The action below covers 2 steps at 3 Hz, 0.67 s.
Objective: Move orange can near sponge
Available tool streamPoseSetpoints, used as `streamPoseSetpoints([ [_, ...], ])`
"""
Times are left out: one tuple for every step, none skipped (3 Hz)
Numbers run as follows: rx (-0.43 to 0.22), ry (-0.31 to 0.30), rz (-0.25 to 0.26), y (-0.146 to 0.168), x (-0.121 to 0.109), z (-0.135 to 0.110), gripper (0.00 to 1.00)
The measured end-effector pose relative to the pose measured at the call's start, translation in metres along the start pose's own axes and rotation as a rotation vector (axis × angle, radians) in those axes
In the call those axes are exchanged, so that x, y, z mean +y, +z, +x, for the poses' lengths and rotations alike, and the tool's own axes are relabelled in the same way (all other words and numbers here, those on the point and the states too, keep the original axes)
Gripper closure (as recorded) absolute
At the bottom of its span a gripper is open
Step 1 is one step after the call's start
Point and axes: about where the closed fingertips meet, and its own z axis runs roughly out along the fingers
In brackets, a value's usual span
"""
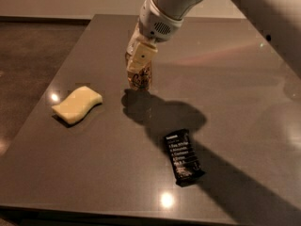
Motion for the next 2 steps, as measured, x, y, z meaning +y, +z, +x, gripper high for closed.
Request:
streamPoseSetpoints([
  [0.001, -0.055, -0.043, 0.02, 0.011, -0.012, 1.0],
  [0.003, -0.087, -0.081, 0.035, 0.019, -0.017, 1.0],
])
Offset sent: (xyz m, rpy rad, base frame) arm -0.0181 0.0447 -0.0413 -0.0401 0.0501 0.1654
